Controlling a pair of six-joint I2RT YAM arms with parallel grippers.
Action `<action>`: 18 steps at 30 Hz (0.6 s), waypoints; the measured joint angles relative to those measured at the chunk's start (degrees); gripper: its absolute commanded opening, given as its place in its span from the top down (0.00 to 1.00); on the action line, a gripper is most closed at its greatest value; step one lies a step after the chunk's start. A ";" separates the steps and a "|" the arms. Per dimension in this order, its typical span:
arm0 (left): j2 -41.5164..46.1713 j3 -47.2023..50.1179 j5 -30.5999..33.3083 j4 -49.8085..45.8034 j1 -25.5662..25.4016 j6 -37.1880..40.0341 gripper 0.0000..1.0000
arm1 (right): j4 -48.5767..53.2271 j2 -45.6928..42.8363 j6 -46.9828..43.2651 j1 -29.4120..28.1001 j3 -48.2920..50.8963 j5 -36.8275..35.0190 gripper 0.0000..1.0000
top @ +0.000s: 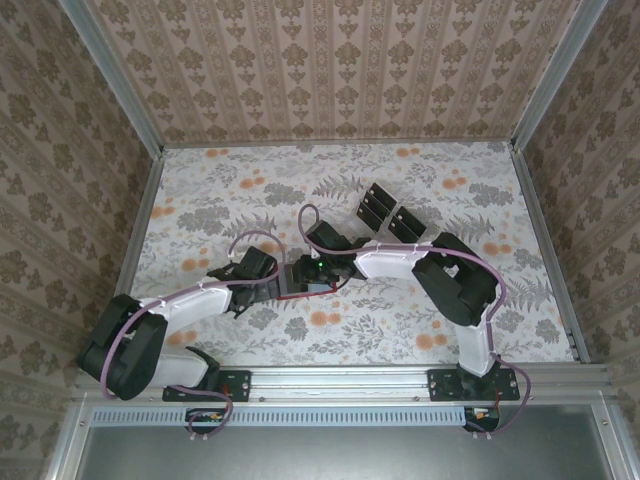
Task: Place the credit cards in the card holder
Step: Insert the credit card into the card slot.
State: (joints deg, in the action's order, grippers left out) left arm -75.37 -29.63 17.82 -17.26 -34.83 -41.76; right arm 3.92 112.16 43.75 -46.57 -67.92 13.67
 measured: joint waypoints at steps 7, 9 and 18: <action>0.00 0.00 0.02 0.02 -0.02 0.00 0.00 | -0.07 -1.97 -0.13 0.74 0.42 -0.22 0.65; -0.02 0.00 0.02 0.02 -0.02 0.00 0.00 | 0.07 -1.95 -0.13 0.96 0.44 -0.20 0.65; 0.00 0.00 0.02 0.04 -0.02 0.00 0.00 | -0.02 -0.66 -0.11 1.01 0.44 -0.17 0.65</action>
State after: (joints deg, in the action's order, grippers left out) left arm -75.37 -29.63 17.85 -17.21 -34.85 -41.76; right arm 3.90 111.50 43.64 -45.56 -67.48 13.50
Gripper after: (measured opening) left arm 0.997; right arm 0.350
